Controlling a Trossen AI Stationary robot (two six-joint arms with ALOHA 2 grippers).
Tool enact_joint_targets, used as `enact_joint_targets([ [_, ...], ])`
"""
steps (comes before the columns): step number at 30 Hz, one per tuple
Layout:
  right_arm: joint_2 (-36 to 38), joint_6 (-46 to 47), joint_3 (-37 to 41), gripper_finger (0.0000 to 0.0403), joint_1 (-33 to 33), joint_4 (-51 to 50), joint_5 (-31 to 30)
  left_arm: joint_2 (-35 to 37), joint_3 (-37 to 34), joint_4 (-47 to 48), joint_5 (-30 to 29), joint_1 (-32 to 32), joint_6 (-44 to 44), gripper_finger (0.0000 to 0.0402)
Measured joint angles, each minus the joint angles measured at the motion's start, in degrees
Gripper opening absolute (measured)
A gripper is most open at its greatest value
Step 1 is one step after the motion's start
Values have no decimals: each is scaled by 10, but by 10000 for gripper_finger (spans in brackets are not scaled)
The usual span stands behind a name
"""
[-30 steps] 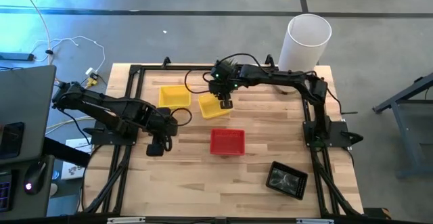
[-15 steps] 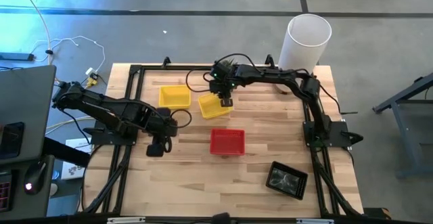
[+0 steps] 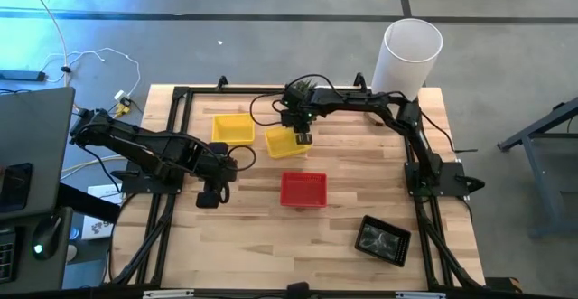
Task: Stack baskets by color
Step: Stack the right yellow bin on top of the left stacked yellow bins
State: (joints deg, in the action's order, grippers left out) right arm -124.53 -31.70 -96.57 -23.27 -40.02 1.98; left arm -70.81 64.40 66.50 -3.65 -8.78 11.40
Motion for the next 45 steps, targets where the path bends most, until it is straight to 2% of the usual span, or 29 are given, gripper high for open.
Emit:
enact_joint_targets([
  [3, 0, 2, 0, 26, 0, -8, 1, 0, 0, 0, -11, 0, -9, 101],
  [5, 1, 9, 0, 9, 0, -13, 4, 0, 0, 0, -23, 0, -11, 101],
  [10, 1, 42, 0, 11, 2, -13, 3, 0, 0, 0, -46, 0, 6, 101],
  [19, 1, 60, -29, 2, 32, -38, -3, 0, 0, 0, -48, 16, 20, 101],
  [35, 1, 67, -126, 0, 93, -158, -141, 0, 0, 0, -51, 51, 20, 101],
  [45, 1, 67, -191, 0, 127, -229, -199, 0, 0, 1, -110, 55, 19, 101],
])
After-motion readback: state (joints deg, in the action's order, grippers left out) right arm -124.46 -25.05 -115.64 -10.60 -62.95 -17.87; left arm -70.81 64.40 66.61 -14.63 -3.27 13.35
